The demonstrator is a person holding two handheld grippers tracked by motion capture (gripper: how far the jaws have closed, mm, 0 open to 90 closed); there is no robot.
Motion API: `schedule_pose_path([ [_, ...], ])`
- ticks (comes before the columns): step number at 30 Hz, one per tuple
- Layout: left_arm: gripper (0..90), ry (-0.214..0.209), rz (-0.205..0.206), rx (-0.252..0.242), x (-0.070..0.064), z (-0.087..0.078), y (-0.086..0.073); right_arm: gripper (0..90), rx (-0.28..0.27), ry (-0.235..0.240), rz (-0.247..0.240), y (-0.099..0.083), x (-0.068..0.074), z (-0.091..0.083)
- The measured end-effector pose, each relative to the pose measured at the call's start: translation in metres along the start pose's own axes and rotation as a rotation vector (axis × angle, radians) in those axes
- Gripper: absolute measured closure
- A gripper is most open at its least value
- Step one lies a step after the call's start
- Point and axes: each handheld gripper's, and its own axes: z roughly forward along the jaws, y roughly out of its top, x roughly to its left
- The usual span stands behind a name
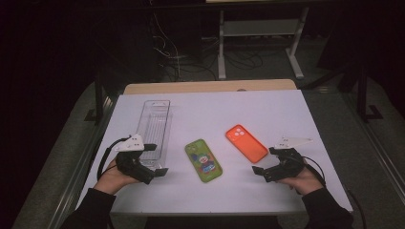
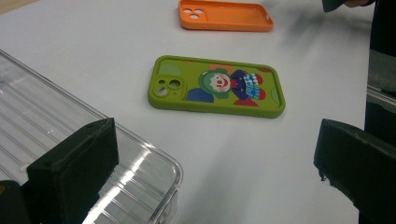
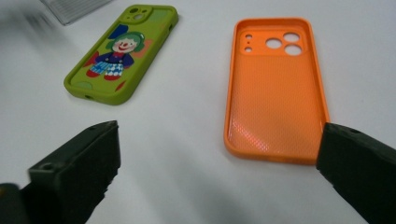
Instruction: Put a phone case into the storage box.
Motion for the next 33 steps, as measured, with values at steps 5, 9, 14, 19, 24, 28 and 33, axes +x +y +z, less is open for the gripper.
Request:
schedule_pose_path([
  [5, 0.0, -0.001, -0.005, -0.003, -0.001, 0.000, 0.000, 0.0, 0.003, -0.003, -0.001, -0.003, -0.001, 0.000],
  [9, 0.0, -0.005, -0.001, 0.000, 0.000, 0.001, -0.001, 0.0, 0.000, -0.001, -0.010, 0.001, 0.000, 0.000],
  [14, 0.0, -0.005, -0.005, -0.003, 0.000, 0.001, -0.001, 0.0, 0.009, -0.014, -0.007, 0.008, -0.001, -0.002],
  [19, 0.0, -0.006, -0.004, -0.001, 0.000, 0.001, -0.001, 0.0, 0.045, -0.034, -0.019, 0.020, 0.000, -0.003],
  [24, 0.0, -0.006, -0.006, -0.001, 0.000, 0.001, -0.001, 0.0, 0.057, -0.040, -0.028, 0.036, 0.000, -0.003],
  [28, 0.0, -0.008, -0.004, 0.004, 0.000, 0.002, -0.001, 0.0, 0.050, -0.047, -0.021, 0.051, -0.002, 0.001],
  [33, 0.0, -0.008, -0.011, 0.000, 0.000, 0.002, -0.001, 0.0, 0.046, -0.050, -0.011, 0.064, -0.005, 0.009],
])
